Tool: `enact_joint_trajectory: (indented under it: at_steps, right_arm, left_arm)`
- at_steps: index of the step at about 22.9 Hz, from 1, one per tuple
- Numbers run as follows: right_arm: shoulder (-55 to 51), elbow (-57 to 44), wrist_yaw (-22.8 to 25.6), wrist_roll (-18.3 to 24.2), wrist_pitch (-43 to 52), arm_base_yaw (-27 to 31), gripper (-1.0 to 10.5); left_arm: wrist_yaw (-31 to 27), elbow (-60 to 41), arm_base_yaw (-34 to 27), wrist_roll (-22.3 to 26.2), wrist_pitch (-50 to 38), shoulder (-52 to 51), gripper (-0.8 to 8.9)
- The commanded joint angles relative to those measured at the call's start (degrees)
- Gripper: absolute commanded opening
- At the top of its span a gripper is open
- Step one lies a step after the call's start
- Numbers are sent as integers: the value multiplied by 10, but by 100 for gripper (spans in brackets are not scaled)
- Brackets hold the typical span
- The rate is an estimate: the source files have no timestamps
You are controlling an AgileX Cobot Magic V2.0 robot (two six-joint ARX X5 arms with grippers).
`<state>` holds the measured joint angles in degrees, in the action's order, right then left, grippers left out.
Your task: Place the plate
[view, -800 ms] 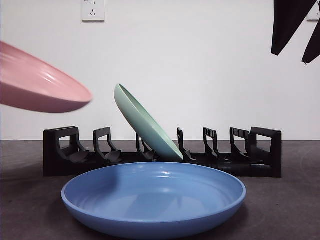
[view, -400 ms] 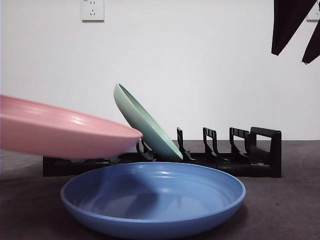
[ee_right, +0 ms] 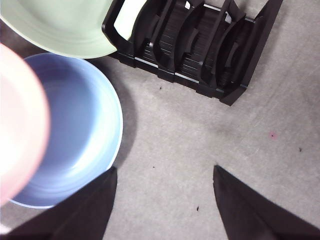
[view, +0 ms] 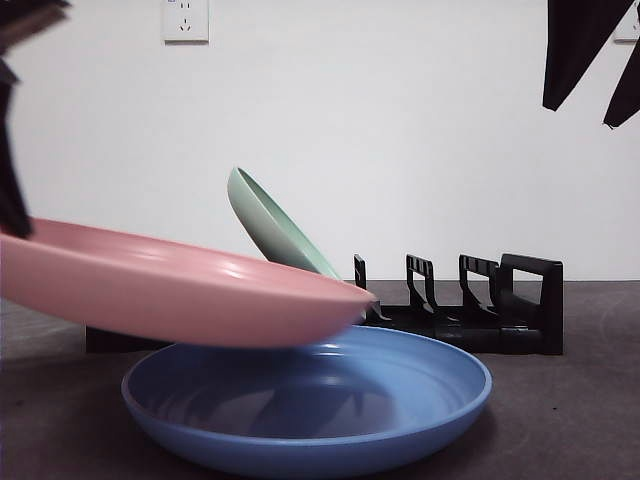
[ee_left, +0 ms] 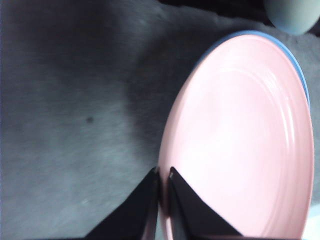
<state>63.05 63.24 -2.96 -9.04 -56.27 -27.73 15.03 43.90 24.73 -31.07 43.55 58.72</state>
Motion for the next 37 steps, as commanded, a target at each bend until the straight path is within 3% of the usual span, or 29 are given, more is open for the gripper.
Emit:
enact_joint_trajectory:
  at_steps: [1,16,23,25,27,30,32,37]
  right_arm:
    - [5,5,0,7,5,-3,301]
    - [5,5,0,12,5,-3,301]
    - [5,5,0,11,5,-3,301]
    - [5,5,0,11,5,-3,301]
    - [5,5,0,11,5,-3,301]
    - [5,5,0,11,5,-3,301]
    - [5,5,0,11,5,-3,301]
    - [5,5,0,11,5,-3,301]
  left_arm:
    - [5,4,21,-25,-40,33,15]
    - [-2,5,61,-46,-178,189,15]
    - [-2,5,71,-45,-178,206,24]
    - [-2,5,76,-45,-177,206,57]
    - [-2,5,77,-46,-170,206,164]
    - [-2,5,77,-45,-146,206,213]
    - [-5,7,77,-45,-130,206,366]
    - [-6,16,73,-6,-111,167,371]
